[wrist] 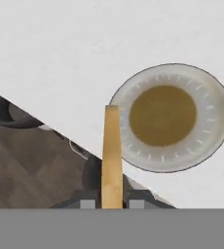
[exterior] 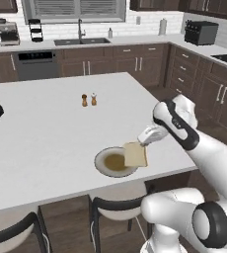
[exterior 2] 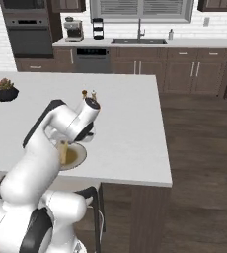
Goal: Start the toaster. Once the lever pops up, take the bread to the plate on the dining counter.
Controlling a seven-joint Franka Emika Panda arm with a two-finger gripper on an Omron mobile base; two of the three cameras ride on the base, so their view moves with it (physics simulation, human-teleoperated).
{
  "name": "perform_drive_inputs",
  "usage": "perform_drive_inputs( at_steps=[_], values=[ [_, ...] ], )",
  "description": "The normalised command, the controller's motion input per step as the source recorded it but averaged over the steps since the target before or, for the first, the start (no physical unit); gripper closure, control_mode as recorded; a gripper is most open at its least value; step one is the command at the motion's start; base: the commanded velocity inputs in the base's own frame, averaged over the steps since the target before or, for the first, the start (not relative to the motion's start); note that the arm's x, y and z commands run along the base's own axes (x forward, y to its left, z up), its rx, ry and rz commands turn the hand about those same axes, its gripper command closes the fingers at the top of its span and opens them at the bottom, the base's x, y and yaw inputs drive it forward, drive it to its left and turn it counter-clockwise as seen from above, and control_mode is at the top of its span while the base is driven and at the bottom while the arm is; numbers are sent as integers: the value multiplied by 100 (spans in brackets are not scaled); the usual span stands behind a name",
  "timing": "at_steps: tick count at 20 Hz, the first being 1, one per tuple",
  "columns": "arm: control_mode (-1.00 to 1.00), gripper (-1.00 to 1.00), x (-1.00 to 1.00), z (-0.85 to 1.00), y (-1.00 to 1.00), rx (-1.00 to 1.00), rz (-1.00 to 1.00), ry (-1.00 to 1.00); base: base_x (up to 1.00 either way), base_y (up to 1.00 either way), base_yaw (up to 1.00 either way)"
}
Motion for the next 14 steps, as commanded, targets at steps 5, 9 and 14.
perform_drive_inputs(
  at_steps=[5,9,14],
  values=[
    [-100,100,87,-54,36,0,10,0,0,0,0],
    [-100,100,83,-39,35,0,0,0,0,0,0],
    [-100,100,42,-57,33,0,0,0,0,0,0]
  ],
)
